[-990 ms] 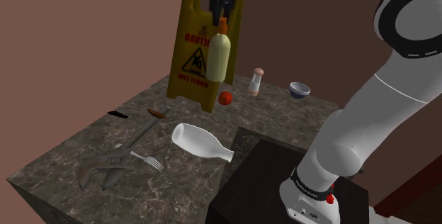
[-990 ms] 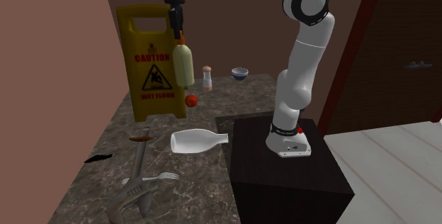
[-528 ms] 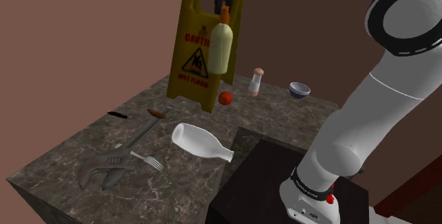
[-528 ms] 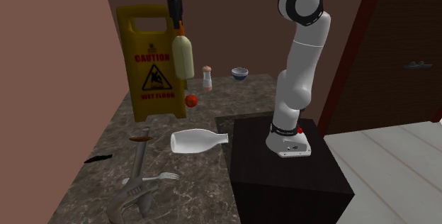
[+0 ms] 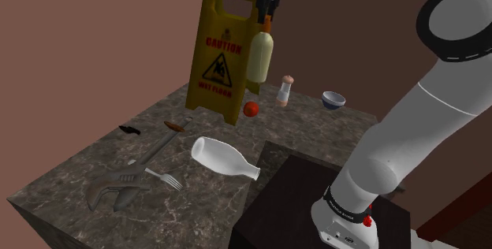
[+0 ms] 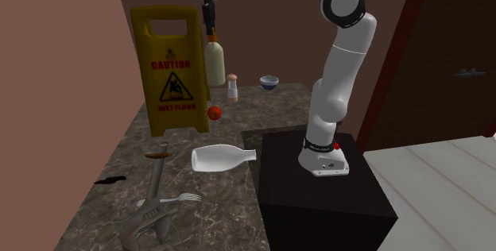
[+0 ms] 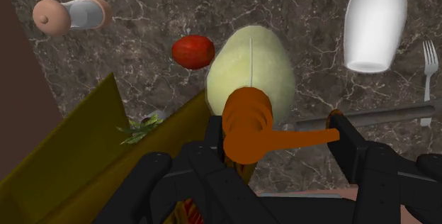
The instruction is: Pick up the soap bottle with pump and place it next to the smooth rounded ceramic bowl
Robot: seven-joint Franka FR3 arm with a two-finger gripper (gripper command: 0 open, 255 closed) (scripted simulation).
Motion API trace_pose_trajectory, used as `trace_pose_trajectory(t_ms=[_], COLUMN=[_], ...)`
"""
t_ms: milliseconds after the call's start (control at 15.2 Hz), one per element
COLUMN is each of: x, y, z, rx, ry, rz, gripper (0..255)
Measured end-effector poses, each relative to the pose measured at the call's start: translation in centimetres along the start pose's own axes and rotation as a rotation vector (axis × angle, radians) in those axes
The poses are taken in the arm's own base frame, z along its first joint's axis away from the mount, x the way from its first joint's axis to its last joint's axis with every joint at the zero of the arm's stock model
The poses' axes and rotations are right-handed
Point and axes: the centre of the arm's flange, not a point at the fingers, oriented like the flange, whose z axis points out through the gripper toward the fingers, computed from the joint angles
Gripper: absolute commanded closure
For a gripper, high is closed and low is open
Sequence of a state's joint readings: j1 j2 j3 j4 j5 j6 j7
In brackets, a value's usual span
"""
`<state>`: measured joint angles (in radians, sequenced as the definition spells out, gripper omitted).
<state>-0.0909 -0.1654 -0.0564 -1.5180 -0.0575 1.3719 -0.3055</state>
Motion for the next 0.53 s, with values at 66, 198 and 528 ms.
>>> trace_pose_trajectory(t_ms=[66,198,528], x=[-0.5,-1.1,-2.8], y=[1.0,3.3,9.6], z=[0.1,1.2,3.1], rx=[0.0,0.0,0.0], ry=[0.0,0.0,0.0], rz=[0.0,0.0,0.0], gripper=[255,255,255])
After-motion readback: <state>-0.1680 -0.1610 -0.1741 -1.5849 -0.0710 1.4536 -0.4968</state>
